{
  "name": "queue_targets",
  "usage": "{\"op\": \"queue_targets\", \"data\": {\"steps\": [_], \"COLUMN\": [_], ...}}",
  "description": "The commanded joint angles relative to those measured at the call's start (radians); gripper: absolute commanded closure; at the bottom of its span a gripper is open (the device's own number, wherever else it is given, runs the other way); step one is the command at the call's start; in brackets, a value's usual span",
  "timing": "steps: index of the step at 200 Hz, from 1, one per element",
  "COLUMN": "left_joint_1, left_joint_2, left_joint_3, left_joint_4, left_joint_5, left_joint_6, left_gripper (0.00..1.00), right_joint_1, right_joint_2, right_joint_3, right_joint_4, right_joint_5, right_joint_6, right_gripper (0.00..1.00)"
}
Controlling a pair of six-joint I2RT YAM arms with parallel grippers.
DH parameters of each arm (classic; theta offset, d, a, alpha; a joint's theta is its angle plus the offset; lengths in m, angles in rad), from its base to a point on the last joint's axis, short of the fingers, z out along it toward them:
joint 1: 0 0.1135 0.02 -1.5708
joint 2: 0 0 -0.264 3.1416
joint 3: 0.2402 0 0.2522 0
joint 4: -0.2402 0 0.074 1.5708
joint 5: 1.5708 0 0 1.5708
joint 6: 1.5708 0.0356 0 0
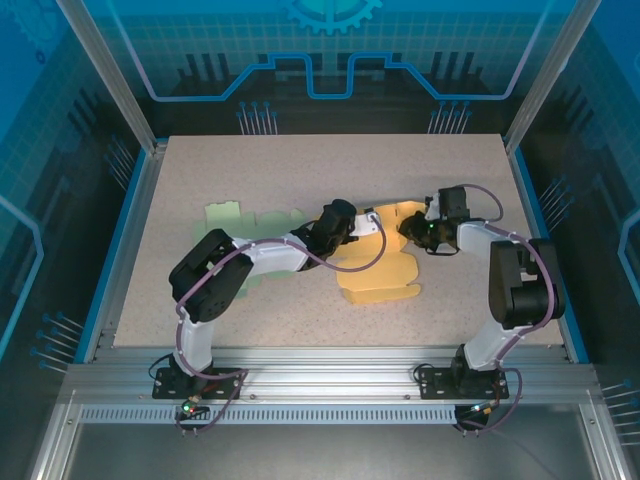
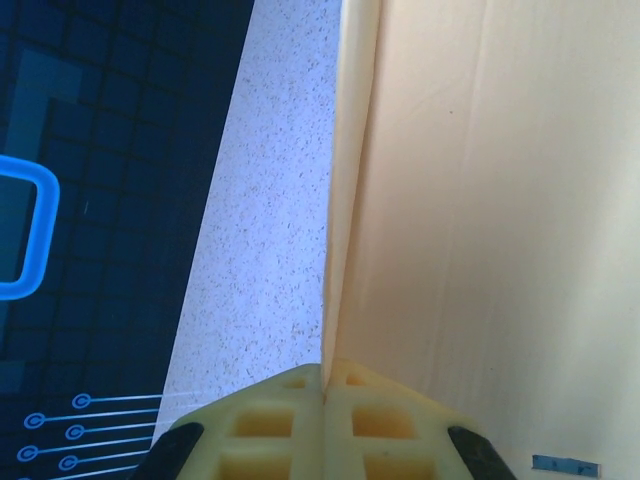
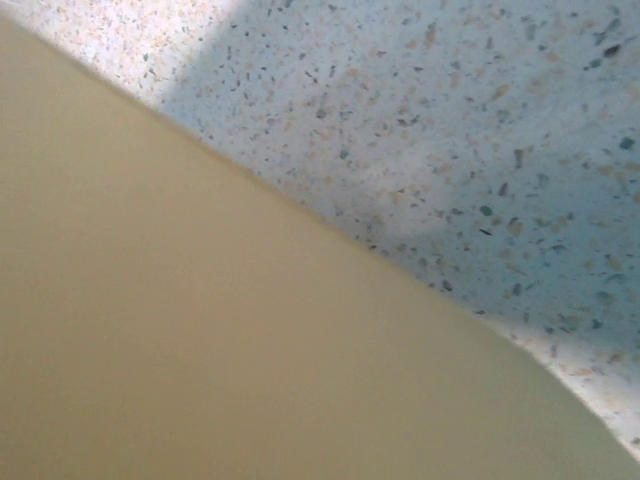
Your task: Fold the paper box
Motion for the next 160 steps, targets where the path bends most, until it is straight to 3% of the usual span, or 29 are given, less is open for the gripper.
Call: {"op": "queue_targets", "data": {"steps": [1,74,160], "left_joint_1": [-0.016,-0.016,-0.018], "left_joint_2": [0.012,0.032,0.035], "left_joint_3": [0.031,0.023,-0.031], "left_joint_4": [0.005,0.076,0.295], "left_joint_5": [-0.004,-0.046,-0.058], "left_joint_6": [-0.034,0.038,0.193], "left_gripper": [1.0,1.0,1.0], "right_joint_1": [0.03,0.049,-0.005], "right_joint_2": [-0.033,-0.051,-0.171], "right_joint_3": [-0.012,-0.142,-0.153], "right_joint_4": [0.04,0.121,0.059], "right_joint_5": [-0.02,0.013,-0.008], "right_joint_6": [0.027,0.088,0.008], "right_gripper": [0.77,0.71,0.63]}}
